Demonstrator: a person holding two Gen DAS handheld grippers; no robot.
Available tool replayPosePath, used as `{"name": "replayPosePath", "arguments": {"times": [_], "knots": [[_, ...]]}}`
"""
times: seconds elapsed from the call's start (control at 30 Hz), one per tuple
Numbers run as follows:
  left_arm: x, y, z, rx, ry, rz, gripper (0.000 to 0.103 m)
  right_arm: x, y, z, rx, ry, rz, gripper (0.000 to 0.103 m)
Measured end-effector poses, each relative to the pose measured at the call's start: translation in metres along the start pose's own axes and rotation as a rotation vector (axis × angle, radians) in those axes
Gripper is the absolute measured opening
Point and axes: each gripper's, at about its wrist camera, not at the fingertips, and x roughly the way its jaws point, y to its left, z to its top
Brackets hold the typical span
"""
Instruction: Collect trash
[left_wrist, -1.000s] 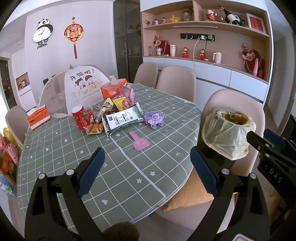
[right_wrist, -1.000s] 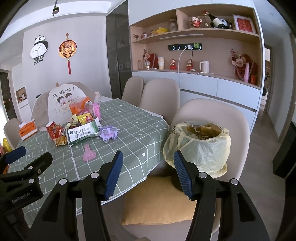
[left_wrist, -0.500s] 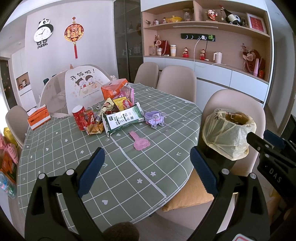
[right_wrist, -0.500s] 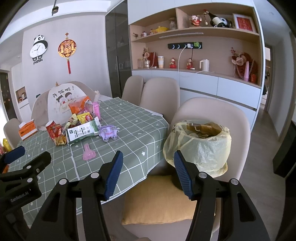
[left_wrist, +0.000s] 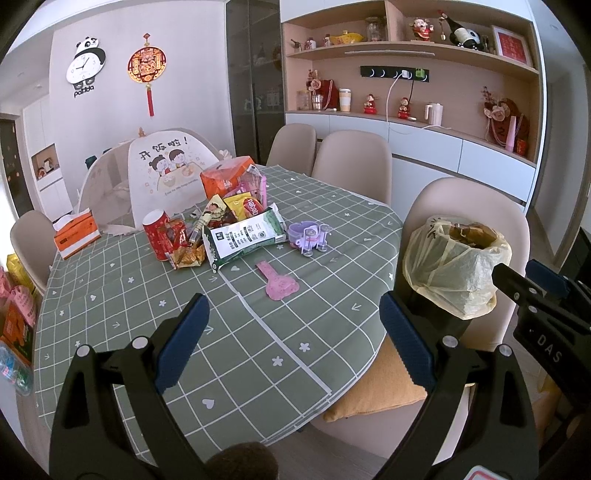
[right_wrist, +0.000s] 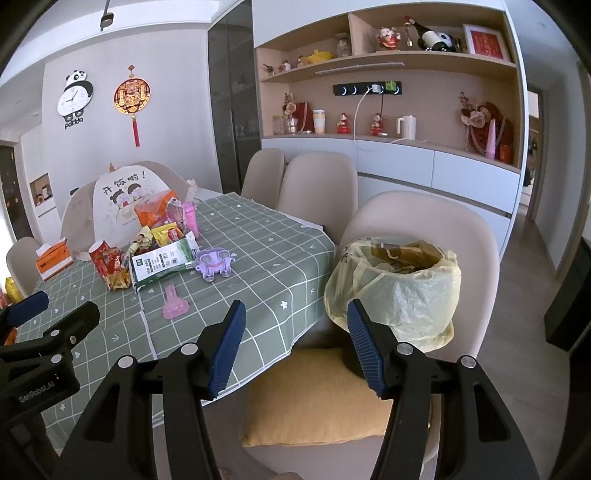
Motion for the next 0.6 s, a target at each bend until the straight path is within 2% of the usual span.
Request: {"name": "replayPosePath", "arguments": {"times": [0.4,0.6], "knots": [[0.011,0.002,-0.003,-0.010,0.026,-0.002,0.089,0.009,-0.001,-0.002,0.005,0.019,0.001,0.054],[0.032,0.021,-0.003,-0.041,0.058,0.009,0.089,0.026,0.007,0.000,-0.022,0.060,0.004,0.054]]}}
